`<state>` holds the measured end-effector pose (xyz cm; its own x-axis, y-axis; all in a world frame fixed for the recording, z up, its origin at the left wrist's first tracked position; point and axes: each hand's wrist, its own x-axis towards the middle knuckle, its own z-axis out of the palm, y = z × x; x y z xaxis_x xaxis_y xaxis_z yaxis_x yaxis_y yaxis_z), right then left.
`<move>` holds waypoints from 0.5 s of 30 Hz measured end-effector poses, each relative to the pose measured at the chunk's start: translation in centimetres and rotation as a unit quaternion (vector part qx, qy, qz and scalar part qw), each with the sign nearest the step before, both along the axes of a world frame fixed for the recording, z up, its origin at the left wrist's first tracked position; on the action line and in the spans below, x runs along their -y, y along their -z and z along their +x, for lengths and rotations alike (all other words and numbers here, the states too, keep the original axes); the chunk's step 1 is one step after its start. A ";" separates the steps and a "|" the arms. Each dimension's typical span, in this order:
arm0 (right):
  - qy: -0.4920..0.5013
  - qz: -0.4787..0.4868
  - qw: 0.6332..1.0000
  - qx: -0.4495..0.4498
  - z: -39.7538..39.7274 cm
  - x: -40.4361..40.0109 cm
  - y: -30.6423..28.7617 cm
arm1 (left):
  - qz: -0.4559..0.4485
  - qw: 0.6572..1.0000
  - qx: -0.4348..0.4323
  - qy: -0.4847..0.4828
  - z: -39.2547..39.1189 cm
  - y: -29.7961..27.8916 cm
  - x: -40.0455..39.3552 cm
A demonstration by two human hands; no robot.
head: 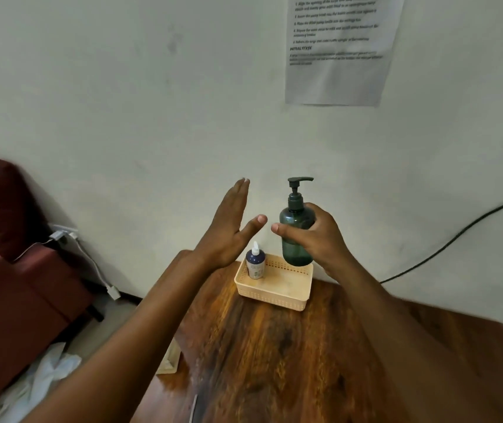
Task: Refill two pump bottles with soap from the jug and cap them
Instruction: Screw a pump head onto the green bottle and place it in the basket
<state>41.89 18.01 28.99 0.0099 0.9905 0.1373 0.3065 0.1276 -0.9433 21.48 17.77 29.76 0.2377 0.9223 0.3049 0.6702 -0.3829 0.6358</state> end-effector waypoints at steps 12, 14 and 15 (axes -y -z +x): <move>0.090 -0.056 0.988 0.109 -3.3 -14.7 13.3 | -0.035 0.992 -0.113 0.033 -4.0 13.8 -14.7; 0.105 -0.069 0.985 0.116 -3.3 -16.5 16.0 | -0.035 0.992 -0.119 0.038 -4.3 16.1 -16.4; 0.111 -0.077 0.984 0.119 -3.4 -17.3 17.4 | -0.036 0.991 -0.121 0.041 -4.4 17.3 -17.1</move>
